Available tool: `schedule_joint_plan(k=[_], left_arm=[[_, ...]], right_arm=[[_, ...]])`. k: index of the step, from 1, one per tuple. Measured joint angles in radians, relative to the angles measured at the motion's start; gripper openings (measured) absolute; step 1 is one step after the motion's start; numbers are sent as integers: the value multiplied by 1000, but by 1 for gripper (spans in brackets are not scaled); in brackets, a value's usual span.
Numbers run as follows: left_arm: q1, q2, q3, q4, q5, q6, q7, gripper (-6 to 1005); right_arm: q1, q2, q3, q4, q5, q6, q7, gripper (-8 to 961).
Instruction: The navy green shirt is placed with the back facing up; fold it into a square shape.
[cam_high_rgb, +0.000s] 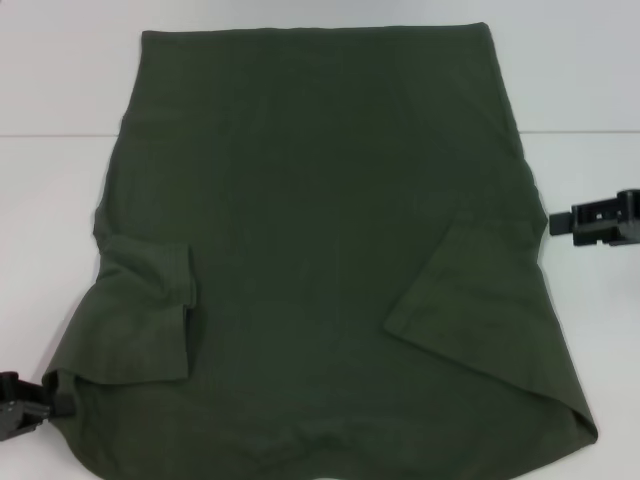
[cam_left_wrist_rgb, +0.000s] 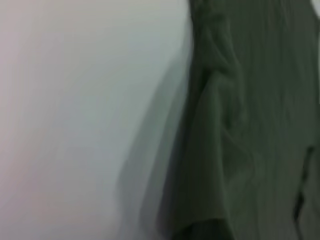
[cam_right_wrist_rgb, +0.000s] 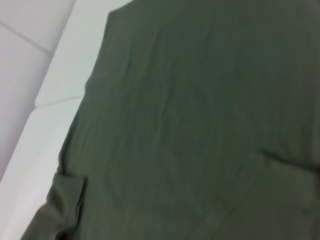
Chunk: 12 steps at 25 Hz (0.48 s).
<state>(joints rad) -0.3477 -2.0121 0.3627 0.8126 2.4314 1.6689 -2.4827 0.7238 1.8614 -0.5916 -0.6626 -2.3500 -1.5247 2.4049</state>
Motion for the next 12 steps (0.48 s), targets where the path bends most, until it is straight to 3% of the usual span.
schedule_joint_plan(k=[2,8,12], left_arm=[[-3,2,-10,-4,-22,16,31,16],[-12,27,-19,-40,-125,63,85,15],[-29,35,-19,-59,-133,46,86,15]], right_arm=[[-10,-8,-2,0,-2,-33,-18,579],[-50,-41,-14,-45,-52,-141,-31,580],[-62,-50,-16,-83,-127,-223,-35,580]])
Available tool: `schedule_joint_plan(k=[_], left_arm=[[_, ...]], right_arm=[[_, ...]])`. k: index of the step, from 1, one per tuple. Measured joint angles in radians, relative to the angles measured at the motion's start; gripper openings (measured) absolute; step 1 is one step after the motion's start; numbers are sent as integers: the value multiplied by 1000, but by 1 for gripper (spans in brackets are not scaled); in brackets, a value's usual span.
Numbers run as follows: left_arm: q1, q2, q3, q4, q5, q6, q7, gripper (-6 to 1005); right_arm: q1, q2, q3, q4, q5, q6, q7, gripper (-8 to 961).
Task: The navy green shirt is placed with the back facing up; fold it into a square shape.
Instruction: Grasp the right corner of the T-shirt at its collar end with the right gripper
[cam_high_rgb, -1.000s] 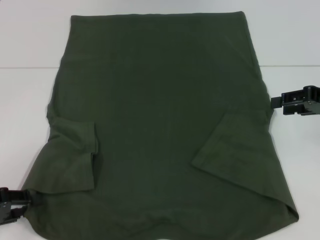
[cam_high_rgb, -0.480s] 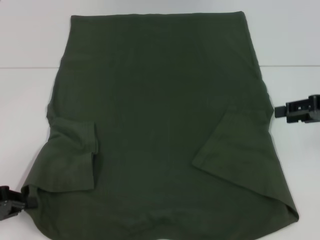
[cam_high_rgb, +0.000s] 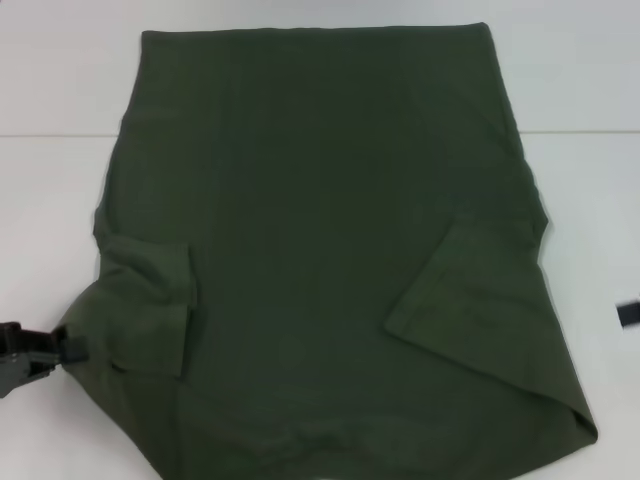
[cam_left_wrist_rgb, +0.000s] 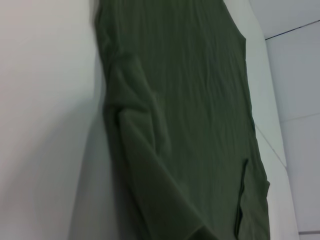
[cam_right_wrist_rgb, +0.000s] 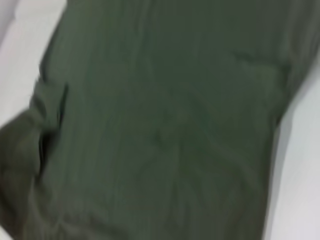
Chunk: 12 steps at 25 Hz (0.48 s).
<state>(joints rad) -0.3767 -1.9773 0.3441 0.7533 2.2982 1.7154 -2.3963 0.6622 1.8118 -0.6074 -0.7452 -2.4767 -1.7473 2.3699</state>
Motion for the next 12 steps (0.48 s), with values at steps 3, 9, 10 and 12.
schedule_joint_plan(k=[3,9,10,12], left_arm=[[-13,-1,4,-6,3,-17,0,14],[-25,-3,7,-22,2,-35,1,14],[-25,-2,7,-25,1,-38,1,14],[-26,-1,5,-31,0,-45,1,14]], right_arm=[[-4,12,0,-4,-24,-27,-27,580],[-25,60,-1,2,-31,-18,-98,580],[-29,69,-2,3,-39,-12,-106,580],[-35,88,-3,3,-63,2,-118,580]])
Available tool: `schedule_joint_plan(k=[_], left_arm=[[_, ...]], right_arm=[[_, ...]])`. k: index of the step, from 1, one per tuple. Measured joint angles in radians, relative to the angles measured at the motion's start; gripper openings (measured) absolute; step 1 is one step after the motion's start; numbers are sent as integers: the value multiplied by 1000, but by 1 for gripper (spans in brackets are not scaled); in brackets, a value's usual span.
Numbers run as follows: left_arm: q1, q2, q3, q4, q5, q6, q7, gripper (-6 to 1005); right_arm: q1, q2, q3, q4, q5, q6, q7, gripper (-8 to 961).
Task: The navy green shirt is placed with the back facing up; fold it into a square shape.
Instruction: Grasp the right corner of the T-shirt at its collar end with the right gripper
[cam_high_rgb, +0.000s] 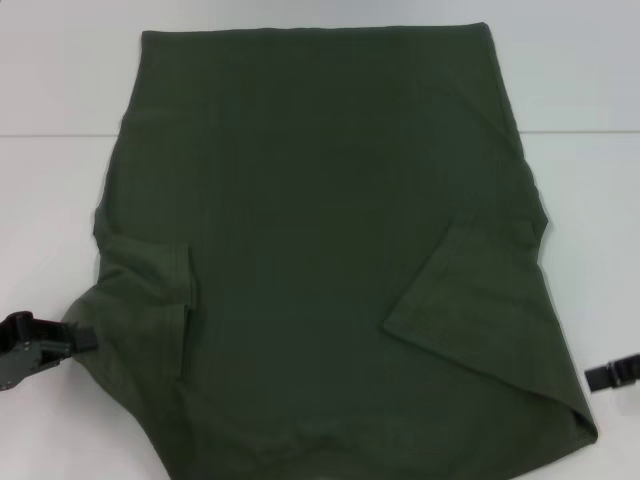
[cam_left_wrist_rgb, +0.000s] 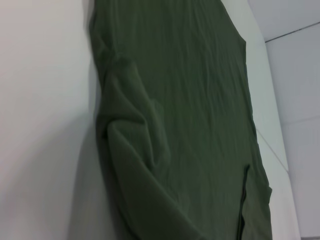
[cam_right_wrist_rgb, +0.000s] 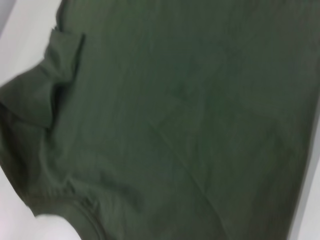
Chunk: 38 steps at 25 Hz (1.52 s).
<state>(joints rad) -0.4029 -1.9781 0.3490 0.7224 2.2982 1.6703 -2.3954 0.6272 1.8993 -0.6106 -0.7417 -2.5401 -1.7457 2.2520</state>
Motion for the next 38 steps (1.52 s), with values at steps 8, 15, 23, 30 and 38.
schedule_joint_plan(k=[8,15,23,30,38], left_arm=[[-3,1,1,-2,0,-17,-4,14],[-4,-3,-2,-3,-1,-18,-5,14],[-1,0,-2,-27,0,-31,-1,14],[0,2,-4,-27,-2,-32,0,14],[-4,3,-4,-28,-2,-32,1,14]], right_arm=[[-16,19,2,-3,-42,11,40,579],[-13,31,-2,-6,-86,55,95,580],[-8,57,-13,-1,-91,70,86,580],[-7,66,-33,-1,-91,77,85,579],[-2,72,-62,0,-91,93,91,579]])
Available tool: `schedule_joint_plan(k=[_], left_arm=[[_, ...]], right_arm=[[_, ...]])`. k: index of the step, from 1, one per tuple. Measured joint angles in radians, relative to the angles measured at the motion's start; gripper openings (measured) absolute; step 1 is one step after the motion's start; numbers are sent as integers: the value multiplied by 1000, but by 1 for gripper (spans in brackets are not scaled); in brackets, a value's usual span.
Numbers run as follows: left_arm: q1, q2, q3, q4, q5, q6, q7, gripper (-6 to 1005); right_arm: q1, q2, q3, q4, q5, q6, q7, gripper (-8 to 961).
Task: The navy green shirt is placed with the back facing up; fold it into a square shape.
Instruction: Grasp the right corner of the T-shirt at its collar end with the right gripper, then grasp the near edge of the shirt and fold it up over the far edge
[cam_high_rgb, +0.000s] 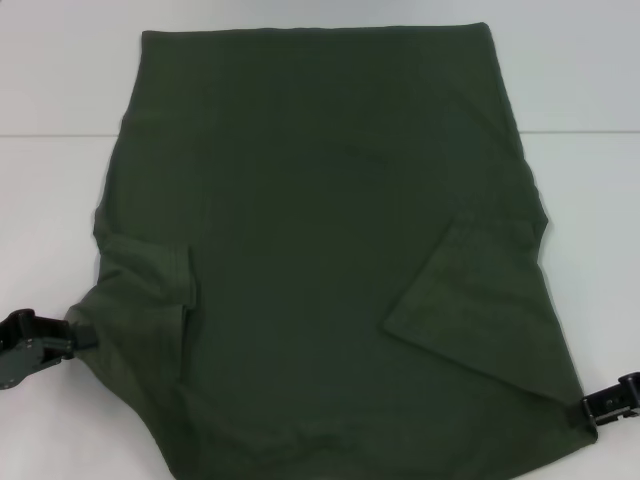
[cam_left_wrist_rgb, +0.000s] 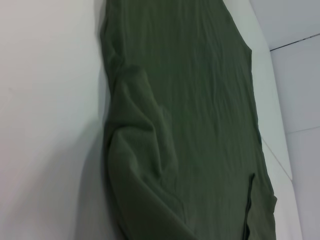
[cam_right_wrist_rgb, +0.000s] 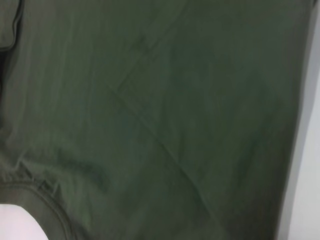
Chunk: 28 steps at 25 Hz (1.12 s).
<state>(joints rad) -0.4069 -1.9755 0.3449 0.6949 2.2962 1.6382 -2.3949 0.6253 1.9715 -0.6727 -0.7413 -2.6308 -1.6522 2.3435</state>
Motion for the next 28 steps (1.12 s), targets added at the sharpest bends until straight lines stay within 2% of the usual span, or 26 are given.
schedule_joint_plan(k=[18,28], left_arm=[[0,0,0,0,0,-9,-4,14],[-6,0,0,0,0,-11,-7,15]], right_arm=[[35,33,-18,14,17,-1,-12,521],[47,37,-24,33,31,-7,-25,482]])
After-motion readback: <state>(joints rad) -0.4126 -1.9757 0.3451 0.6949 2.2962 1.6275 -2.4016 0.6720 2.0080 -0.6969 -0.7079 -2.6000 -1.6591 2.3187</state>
